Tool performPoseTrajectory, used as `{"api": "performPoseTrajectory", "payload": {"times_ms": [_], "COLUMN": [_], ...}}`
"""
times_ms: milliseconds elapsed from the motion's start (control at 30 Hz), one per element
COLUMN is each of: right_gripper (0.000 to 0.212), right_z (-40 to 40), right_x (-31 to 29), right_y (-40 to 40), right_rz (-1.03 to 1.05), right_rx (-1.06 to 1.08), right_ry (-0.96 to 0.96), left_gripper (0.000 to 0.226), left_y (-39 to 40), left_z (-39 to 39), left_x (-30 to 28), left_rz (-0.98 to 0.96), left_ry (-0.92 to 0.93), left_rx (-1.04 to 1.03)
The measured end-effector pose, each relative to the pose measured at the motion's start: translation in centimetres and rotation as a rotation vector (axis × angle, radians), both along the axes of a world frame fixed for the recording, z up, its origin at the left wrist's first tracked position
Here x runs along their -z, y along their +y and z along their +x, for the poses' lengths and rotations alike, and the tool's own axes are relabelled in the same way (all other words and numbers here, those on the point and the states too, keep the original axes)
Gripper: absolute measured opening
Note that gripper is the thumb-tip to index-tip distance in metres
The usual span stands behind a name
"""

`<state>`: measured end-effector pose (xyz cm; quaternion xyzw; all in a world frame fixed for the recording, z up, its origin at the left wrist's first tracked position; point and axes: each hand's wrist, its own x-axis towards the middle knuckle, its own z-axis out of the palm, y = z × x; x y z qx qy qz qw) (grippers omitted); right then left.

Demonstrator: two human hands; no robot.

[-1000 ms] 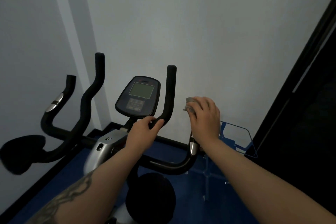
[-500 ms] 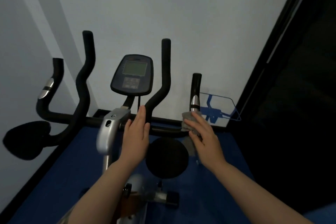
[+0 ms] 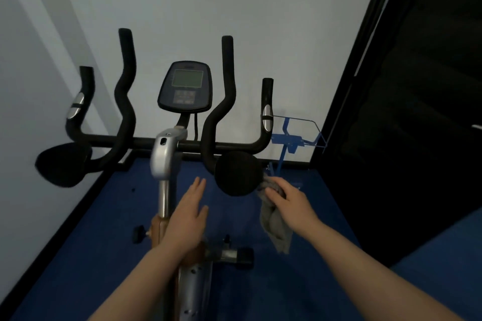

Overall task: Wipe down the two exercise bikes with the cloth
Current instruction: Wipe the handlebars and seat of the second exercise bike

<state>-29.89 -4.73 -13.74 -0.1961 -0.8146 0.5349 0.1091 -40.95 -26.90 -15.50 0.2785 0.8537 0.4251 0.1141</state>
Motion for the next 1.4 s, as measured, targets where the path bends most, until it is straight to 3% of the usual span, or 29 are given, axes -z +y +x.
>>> {"api": "performPoseTrajectory", "payload": {"times_ms": [100, 400, 667, 767, 833, 900, 1033, 1200, 1400], "right_gripper": [0.023, 0.056, 0.045, 0.041, 0.036, 0.033, 0.028, 0.033, 0.031], "right_z": [2.7, 13.9, 21.6, 19.2, 16.4, 14.3, 15.2, 21.6, 27.0], "right_x": [0.2, 2.9, 3.4, -1.7, -7.2, -11.6, -10.7, -2.6, 1.6], "right_y": [-0.6, -2.9, -8.3, -6.6, -4.5, -3.2, -8.7, -16.0, -22.0], "right_rz": [0.044, 0.238, 0.263, 0.522, 0.666, 0.744, 0.656, 0.524, 0.409], "right_rx": [-0.078, -0.291, -0.383, -0.364, -0.255, -0.106, -0.075, -0.116, -0.072], "right_ry": [-0.074, -0.154, -0.129, -0.126, -0.071, 0.061, 0.139, 0.022, -0.046], "left_gripper": [0.060, 0.052, 0.040, 0.049, 0.053, 0.058, 0.089, 0.078, 0.070], "left_y": [-0.6, -1.0, -7.7, -14.1, -19.6, -22.8, -23.5, -23.7, -25.0], "left_z": [3.8, 18.5, 27.3, 26.7, 27.7, 29.5, 30.6, 31.4, 32.8], "left_x": [0.7, 1.7, 1.6, 1.1, 2.7, 4.8, 5.4, 5.3, 3.3], "left_rz": [-0.062, -0.171, -0.240, -0.580, -0.976, -1.153, -1.123, -1.041, -0.819], "left_ry": [-0.028, -0.020, -0.012, 0.124, 0.105, 0.125, 0.177, 0.187, 0.287], "left_rx": [-0.008, -0.034, -0.148, -0.205, -0.226, -0.286, -0.331, -0.331, -0.265]}}
